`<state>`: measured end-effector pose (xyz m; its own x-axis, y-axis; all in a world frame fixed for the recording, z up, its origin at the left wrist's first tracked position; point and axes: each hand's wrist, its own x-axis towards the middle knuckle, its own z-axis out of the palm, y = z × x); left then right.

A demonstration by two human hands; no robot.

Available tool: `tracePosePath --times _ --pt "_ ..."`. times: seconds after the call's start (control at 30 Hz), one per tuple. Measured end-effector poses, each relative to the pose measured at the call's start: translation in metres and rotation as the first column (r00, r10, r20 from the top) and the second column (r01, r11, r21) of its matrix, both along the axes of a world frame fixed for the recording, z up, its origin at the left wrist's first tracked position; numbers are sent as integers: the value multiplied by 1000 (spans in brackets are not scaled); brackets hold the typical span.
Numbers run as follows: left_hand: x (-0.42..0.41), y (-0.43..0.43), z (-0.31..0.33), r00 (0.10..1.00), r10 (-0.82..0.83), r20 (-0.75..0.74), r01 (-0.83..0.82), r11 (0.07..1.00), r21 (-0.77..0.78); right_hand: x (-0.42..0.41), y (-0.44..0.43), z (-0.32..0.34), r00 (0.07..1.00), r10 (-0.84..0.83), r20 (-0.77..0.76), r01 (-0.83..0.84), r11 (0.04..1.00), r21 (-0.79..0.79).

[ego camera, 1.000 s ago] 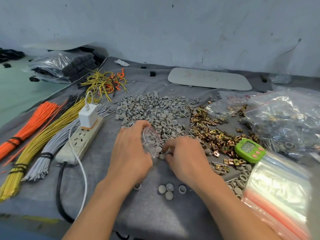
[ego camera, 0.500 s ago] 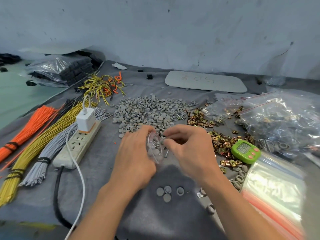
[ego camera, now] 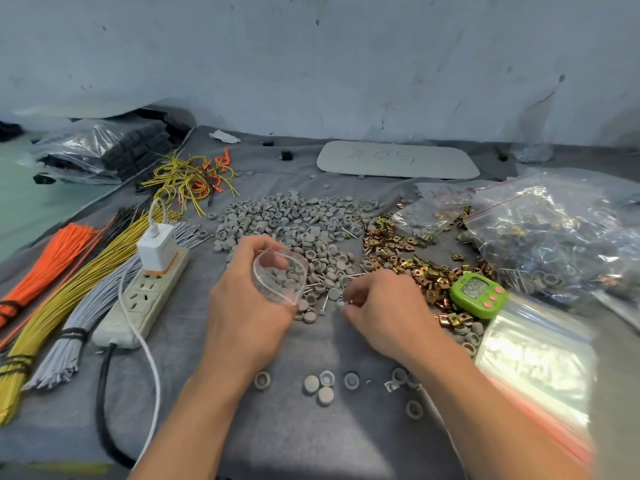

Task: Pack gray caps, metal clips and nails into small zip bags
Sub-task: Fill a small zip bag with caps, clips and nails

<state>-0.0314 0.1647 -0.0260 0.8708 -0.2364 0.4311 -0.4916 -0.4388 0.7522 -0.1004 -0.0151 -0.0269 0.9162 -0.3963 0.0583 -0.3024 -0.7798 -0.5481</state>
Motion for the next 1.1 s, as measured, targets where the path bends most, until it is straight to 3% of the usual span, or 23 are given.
tracePosePath --times 0.17,0.33,0.43,0.53,0.67,0.8,0.9,1.1 --pt "-3 -5 -2 998 21 52 -25 996 82 8 9 -5 996 23 -86 -30 997 -75" --pt "-2 -10 -8 999 6 32 -14 962 273 10 9 -7 995 -36 -93 21 988 -156" --pt "-4 -13 -11 999 -27 19 20 952 307 6 5 -3 993 -8 115 -1 997 76" --pt "-7 -19 -12 998 -47 35 33 943 332 2 5 6 939 63 337 -184 922 340" --pt "-11 -26 -11 995 -94 39 79 954 288 2 14 8 931 197 306 -295 902 316" --pt "-9 -23 -9 998 -54 -12 55 976 209 4 3 11 926 -43 376 -119 910 396" --pt "-5 -16 -7 998 -47 -51 55 987 151 6 -10 6 944 -139 298 64 967 249" --pt "-8 -15 -2 996 -62 -61 68 993 98 13 3 -4 996 -36 77 39 999 -34"
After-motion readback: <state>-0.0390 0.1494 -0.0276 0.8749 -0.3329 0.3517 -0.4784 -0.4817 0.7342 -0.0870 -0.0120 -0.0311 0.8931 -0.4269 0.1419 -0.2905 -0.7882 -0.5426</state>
